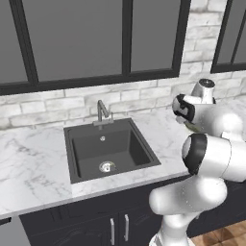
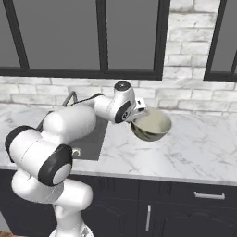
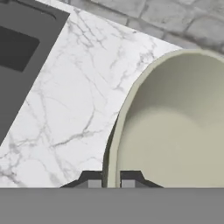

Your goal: Clear the mugs and bowl far away from the sink.

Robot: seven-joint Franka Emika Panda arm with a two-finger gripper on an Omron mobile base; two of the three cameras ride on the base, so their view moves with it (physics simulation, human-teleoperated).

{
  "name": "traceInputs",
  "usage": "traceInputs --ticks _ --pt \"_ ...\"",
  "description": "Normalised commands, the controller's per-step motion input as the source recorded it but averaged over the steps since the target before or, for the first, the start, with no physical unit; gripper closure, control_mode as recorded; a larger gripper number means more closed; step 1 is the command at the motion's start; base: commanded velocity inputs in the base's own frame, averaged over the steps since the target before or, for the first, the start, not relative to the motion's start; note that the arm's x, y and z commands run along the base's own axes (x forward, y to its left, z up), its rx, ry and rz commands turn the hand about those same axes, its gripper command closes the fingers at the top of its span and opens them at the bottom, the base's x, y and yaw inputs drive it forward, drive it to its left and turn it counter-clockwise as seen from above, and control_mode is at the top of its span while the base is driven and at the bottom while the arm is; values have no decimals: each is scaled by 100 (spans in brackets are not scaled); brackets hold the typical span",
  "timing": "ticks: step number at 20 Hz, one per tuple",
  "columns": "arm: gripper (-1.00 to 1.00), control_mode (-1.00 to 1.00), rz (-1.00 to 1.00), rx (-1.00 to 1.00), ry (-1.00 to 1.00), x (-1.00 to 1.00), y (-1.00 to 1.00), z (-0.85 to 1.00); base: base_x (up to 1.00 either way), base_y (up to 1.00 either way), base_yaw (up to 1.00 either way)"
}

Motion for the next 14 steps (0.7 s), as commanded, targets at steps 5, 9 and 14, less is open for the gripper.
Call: traceInputs --ticks 5,9,14 --pt "100 -100 0 -8 -41 -39 2 92 0 0 0" --pt "100 -100 2 -9 -56 -51 2 65 0 0 0" --pt "100 -100 14 -5 -44 -59 2 34 0 0 0"
